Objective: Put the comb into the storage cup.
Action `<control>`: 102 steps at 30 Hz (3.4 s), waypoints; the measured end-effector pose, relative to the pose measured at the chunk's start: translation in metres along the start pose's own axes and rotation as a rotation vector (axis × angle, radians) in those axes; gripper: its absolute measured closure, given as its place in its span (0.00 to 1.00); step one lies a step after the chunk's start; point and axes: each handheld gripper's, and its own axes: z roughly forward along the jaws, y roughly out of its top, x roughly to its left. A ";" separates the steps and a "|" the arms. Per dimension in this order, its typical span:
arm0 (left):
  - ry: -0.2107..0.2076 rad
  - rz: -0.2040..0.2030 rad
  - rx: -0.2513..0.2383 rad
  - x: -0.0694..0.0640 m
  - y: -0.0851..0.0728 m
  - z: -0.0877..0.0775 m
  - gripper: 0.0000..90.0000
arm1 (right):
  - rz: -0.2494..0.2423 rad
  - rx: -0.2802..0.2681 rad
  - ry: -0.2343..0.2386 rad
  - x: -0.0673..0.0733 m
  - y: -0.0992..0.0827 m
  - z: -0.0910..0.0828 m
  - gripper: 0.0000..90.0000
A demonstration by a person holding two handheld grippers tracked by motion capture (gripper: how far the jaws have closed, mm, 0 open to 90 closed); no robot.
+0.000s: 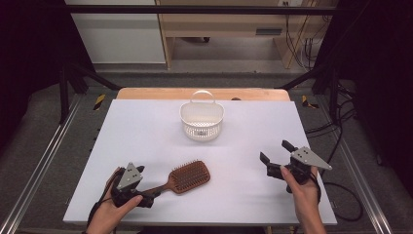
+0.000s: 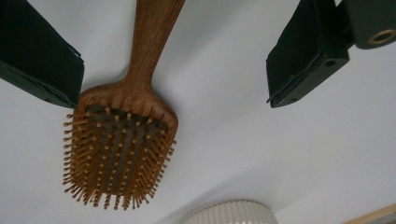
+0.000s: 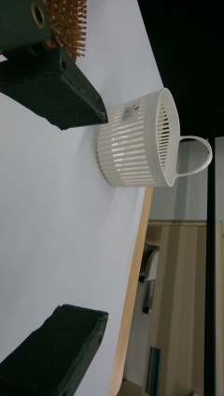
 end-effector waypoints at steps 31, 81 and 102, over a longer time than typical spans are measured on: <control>-0.097 0.024 0.231 0.003 0.016 0.020 0.10 | -0.037 0.022 0.004 0.007 -0.001 0.003 0.08; -0.166 0.107 0.323 -0.004 0.015 0.027 0.47 | -0.037 0.044 0.014 0.008 -0.002 0.006 0.08; -0.193 0.204 0.489 -0.004 0.034 0.047 0.62 | -0.019 0.030 0.035 0.008 -0.001 0.005 0.09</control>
